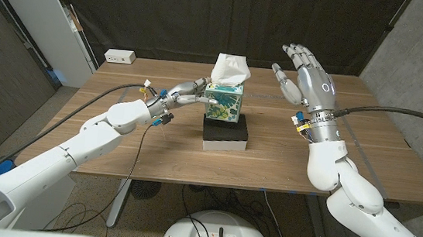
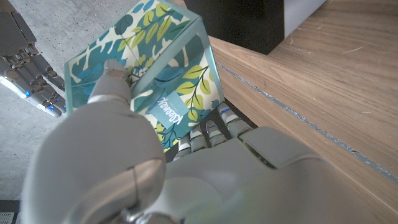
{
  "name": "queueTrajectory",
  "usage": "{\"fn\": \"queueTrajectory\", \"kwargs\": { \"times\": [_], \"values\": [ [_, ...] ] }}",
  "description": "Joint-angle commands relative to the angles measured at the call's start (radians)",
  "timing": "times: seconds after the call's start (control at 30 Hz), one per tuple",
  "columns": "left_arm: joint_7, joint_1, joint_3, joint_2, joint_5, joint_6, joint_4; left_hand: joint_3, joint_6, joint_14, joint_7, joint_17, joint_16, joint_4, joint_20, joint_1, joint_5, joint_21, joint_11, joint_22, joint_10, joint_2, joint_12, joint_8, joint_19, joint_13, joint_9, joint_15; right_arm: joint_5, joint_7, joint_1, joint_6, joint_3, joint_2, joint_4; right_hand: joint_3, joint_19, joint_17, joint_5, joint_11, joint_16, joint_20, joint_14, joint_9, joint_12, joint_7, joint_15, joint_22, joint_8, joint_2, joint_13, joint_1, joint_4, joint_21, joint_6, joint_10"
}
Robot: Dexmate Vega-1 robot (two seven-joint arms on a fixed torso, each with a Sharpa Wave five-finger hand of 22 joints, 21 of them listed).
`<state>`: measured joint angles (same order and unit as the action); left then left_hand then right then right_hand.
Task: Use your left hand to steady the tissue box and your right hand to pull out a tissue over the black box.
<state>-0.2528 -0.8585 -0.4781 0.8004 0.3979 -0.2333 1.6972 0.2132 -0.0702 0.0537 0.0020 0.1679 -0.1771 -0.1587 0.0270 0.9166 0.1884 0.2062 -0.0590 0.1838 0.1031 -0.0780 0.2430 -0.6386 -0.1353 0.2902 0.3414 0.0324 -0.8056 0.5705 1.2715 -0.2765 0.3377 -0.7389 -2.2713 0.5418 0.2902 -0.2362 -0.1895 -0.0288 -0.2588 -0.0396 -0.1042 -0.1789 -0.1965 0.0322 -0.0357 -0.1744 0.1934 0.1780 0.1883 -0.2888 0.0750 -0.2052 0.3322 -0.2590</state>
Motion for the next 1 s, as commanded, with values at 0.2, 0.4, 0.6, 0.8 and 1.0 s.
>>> {"fn": "queueTrajectory", "kwargs": {
  "times": [0.2,0.4,0.6,0.8,1.0],
  "values": [
    [0.006,-0.006,0.001,-0.003,-0.001,-0.003,0.001,0.01,-0.009,0.008,-0.002,0.003,-0.003,-0.001,-0.002,-0.008,-0.002,0.005,-0.002,0.004,0.007,0.002,0.001,-0.009,-0.003,0.005,0.003,0.001,-0.028,-0.08,-0.064,0.001,0.037,-0.024,0.004,0.005,-0.001,-0.002,-0.01,-0.009,0.0,-0.003,-0.002,-0.006,-0.001,0.002,-0.044,-0.005,0.001,-0.002,0.006,-0.015,0.01,-0.003,0.001,-0.001],
    [0.007,-0.005,-0.001,-0.006,-0.003,-0.006,-0.003,0.011,-0.011,0.008,-0.002,0.003,-0.003,-0.001,-0.002,-0.008,-0.002,0.005,-0.002,0.004,0.006,0.002,0.0,-0.01,-0.002,0.006,0.002,0.001,-0.039,-0.109,-0.088,0.011,0.052,-0.035,0.005,0.006,-0.003,-0.002,-0.011,-0.01,0.002,-0.003,0.001,-0.006,-0.001,0.005,-0.044,-0.005,0.001,-0.002,0.006,-0.016,0.012,-0.002,0.002,0.0],
    [0.012,-0.01,0.001,-0.004,-0.006,-0.009,0.001,0.011,-0.01,0.008,-0.002,0.003,-0.003,-0.001,-0.002,-0.008,-0.002,0.005,-0.003,0.004,0.008,0.002,0.001,-0.011,-0.002,0.006,0.002,0.0,-0.06,-0.161,-0.121,0.008,0.072,-0.042,0.001,0.007,-0.004,-0.002,-0.011,-0.011,0.003,-0.003,0.004,-0.006,-0.001,0.006,-0.046,-0.005,0.001,-0.001,0.006,-0.019,0.014,-0.001,0.003,0.0],
    [0.018,-0.017,0.005,0.001,-0.006,-0.009,0.007,0.012,-0.01,0.008,-0.002,0.003,-0.003,-0.002,-0.001,-0.008,-0.002,0.005,-0.002,0.004,0.008,0.001,0.0,-0.013,-0.002,0.006,0.002,0.0,-0.059,-0.194,-0.147,0.023,0.085,-0.045,0.007,0.008,-0.005,-0.002,-0.012,-0.014,0.004,0.0,0.006,-0.006,0.0,0.009,-0.048,-0.005,0.001,0.001,0.006,-0.022,0.017,-0.001,0.003,0.003],
    [0.02,-0.022,0.008,0.004,-0.006,-0.009,0.014,0.012,-0.01,0.008,-0.002,0.003,-0.003,-0.002,-0.001,-0.009,-0.002,0.005,-0.003,0.004,0.008,0.001,0.0,-0.015,-0.002,0.006,0.001,-0.001,-0.046,-0.244,-0.171,0.028,0.092,-0.048,0.006,0.009,-0.006,-0.002,-0.013,-0.016,0.004,0.0,0.009,-0.007,0.001,0.007,-0.047,-0.005,0.001,0.001,0.006,-0.023,0.018,0.0,0.005,0.006]
  ]
}}
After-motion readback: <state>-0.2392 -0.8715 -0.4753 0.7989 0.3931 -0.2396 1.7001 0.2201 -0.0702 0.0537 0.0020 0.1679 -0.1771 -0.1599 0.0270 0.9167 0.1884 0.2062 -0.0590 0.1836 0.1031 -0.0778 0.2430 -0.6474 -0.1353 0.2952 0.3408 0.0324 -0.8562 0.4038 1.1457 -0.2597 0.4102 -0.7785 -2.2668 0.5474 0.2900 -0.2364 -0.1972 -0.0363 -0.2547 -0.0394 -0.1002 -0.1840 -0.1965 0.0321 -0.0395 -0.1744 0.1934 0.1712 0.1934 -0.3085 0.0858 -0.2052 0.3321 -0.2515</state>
